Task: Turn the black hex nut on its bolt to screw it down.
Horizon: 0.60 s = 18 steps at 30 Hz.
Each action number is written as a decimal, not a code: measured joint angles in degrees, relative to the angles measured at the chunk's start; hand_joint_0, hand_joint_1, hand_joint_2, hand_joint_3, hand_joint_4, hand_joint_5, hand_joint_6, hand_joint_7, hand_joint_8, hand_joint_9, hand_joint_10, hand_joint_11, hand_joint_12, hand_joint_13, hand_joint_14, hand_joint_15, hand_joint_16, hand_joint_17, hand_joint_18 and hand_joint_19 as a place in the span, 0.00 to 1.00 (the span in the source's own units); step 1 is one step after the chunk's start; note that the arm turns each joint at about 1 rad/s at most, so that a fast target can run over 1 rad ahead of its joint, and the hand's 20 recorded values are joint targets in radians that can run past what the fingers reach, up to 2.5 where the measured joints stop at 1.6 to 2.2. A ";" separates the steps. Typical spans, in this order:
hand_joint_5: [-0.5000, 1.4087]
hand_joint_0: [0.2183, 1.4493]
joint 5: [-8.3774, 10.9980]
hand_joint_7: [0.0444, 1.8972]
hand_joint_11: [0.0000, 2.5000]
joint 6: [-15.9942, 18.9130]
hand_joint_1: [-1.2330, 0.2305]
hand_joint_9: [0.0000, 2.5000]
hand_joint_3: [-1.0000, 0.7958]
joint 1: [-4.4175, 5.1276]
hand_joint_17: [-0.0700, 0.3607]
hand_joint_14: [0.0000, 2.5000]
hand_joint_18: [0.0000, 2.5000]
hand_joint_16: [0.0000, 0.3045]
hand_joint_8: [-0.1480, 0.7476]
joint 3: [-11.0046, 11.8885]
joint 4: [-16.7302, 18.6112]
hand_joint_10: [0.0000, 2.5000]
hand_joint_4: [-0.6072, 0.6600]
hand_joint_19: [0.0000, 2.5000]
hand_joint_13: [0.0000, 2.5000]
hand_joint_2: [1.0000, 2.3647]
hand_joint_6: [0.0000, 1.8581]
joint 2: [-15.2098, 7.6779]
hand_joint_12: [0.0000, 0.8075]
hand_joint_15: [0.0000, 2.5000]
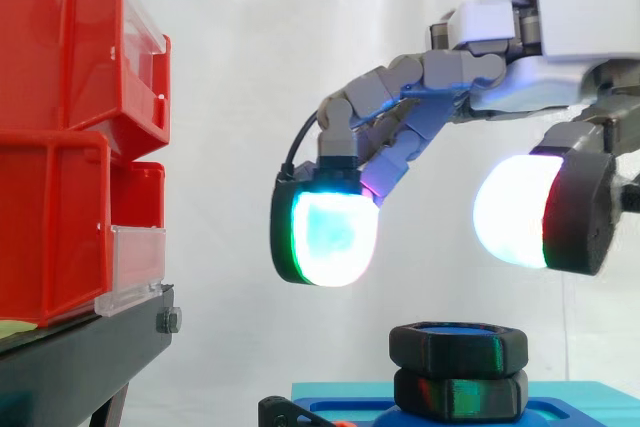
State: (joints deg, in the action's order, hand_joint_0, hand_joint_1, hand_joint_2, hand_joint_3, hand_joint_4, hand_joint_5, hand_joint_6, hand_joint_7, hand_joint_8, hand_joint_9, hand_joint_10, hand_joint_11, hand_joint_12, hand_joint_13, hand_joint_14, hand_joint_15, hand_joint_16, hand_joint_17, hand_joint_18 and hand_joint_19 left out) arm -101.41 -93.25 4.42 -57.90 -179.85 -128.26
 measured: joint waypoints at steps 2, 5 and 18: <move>0.18 0.18 -0.17 0.50 0.02 -0.10 0.56 0.27 0.28 -0.03 0.46 0.00 0.14 0.19 0.49 0.53 -2.15 0.00 0.71 0.14 0.16 0.00 0.27 0.28 0.51 0.00; 0.18 0.18 -0.30 0.50 0.02 -0.21 0.56 0.27 0.28 -0.10 0.46 0.00 0.14 0.19 0.49 0.83 -4.22 0.00 0.71 0.14 0.16 0.00 0.27 1.00 0.51 0.00; 0.18 0.19 -0.32 0.50 0.02 -0.32 0.56 0.27 0.28 -0.98 0.46 0.00 0.14 0.19 0.49 -0.68 -13.57 0.00 0.71 0.14 0.16 0.00 0.27 5.77 0.50 0.00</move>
State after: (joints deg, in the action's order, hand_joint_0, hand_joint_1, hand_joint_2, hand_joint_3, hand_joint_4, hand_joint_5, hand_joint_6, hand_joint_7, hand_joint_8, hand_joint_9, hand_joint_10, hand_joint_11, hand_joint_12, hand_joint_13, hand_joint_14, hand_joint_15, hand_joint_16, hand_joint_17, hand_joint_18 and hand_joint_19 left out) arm -101.74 -93.57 3.43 -58.58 -193.42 -122.49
